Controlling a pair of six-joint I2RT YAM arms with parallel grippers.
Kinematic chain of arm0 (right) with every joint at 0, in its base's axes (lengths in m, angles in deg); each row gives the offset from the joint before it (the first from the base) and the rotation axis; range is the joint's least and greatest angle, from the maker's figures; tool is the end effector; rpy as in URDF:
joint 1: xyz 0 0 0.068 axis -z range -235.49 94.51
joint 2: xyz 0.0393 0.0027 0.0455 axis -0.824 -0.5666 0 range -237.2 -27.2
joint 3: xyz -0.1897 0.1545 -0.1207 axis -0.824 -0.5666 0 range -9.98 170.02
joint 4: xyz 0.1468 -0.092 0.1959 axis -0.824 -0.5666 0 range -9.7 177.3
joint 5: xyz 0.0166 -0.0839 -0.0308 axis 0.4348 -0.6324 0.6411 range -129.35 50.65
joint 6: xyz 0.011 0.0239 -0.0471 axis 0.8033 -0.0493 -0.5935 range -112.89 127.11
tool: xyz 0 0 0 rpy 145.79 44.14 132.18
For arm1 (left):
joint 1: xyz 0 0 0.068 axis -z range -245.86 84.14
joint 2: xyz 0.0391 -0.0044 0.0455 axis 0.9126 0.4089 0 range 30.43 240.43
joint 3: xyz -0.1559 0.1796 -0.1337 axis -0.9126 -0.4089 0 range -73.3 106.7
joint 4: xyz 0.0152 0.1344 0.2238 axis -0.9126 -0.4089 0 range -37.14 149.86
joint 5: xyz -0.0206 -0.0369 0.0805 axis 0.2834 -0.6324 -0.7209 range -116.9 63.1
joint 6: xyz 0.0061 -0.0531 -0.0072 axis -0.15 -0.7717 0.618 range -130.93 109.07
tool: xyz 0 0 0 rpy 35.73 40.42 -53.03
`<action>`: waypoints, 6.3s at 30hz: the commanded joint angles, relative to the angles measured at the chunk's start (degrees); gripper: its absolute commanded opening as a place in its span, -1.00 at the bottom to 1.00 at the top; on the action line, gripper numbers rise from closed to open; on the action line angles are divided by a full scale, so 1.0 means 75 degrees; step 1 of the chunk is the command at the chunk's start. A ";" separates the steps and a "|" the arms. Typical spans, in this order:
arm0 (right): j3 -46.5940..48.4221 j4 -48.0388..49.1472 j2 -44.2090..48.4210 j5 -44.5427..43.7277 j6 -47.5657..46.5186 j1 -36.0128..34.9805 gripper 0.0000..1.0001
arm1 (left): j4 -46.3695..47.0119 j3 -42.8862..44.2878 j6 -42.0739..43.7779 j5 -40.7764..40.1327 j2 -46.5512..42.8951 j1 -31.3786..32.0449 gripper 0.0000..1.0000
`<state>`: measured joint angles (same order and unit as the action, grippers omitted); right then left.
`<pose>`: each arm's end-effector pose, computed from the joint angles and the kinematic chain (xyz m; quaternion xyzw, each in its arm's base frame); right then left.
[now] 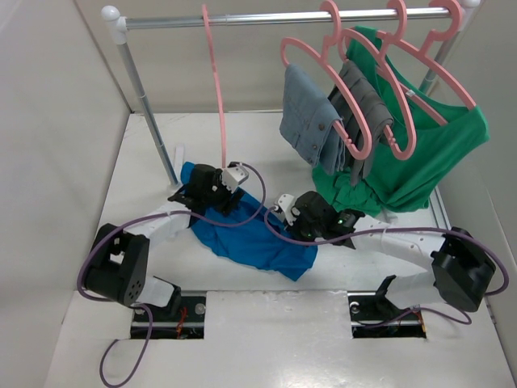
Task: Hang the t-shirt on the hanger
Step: Grab a hanger with the right arm, then place tshirt on hanger
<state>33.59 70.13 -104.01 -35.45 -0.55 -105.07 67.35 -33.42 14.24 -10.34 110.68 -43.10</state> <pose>0.1714 0.2053 0.2020 -0.4606 0.8200 0.1509 0.3046 0.2650 -0.1223 0.2020 0.4160 0.7662 -0.1165 0.4756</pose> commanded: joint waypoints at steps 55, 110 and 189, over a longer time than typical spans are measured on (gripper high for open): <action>1.3620 0.0941 -0.4617 -0.6975 -0.2846 -0.3022 0.94 | -0.0952 -0.0618 0.0300 -0.0520 -0.1723 0.0223 -1.00; 1.0153 0.0743 -0.1970 0.0568 -0.1053 -0.1041 -1.00 | -0.0951 -0.0688 0.0300 -0.0520 -0.1723 0.0152 -1.00; -0.0277 0.1034 0.4780 0.1803 0.2053 -0.0971 -1.00 | -0.4911 0.3074 -0.0637 0.2198 -0.1839 0.0094 -1.00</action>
<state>31.69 68.34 -71.73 -19.36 16.15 -112.19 33.73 -13.36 10.13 1.61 101.50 -42.66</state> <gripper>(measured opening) 0.466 0.007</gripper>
